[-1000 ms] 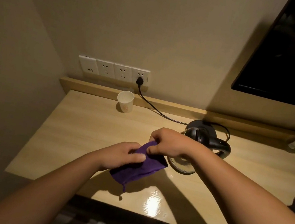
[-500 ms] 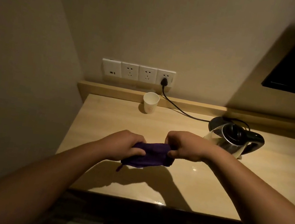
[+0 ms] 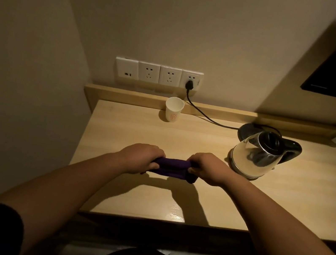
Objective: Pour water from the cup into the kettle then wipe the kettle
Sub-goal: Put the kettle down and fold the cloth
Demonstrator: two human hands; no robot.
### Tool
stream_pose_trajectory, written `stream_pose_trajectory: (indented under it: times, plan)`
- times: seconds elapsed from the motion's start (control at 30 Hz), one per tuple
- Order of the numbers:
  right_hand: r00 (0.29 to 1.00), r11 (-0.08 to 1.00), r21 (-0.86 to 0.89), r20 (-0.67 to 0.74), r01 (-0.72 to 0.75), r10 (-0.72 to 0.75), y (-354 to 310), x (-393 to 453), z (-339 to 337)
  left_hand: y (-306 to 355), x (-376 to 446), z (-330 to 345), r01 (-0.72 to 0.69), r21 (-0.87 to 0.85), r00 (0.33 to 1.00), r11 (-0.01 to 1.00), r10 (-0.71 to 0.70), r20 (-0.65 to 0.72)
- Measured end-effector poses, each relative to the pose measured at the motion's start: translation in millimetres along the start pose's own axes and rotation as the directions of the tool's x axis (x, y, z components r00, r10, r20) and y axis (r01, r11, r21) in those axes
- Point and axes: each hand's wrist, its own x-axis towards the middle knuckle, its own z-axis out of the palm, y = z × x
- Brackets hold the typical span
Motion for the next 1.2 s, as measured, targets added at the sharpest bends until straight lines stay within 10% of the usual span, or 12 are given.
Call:
stream_pose_trajectory:
  times: [0.43, 0.8, 1.2]
  plan:
    - [0.953, 0.941, -0.336, -0.266, 0.05, -0.145, 33.7, 58.1, 41.0, -24.4, 37.3, 37.0, 0.144, 0.345, 0.974, 0.928, -0.071, -0.216]
    - [0.943, 0.892, -0.395, -0.149, 0.219, -0.298, 58.5, 2.8, 122.6, -12.4, -3.1, 126.2, -0.084, 0.457, 0.981, 0.886, 0.154, -0.119]
    - [0.989, 0.896, -0.438, 0.149, 0.076, -0.011, 58.7, -32.9, 155.2, 4.2, -30.0, 154.1, 0.146, 0.455, 0.987, 0.878, -0.162, -0.005]
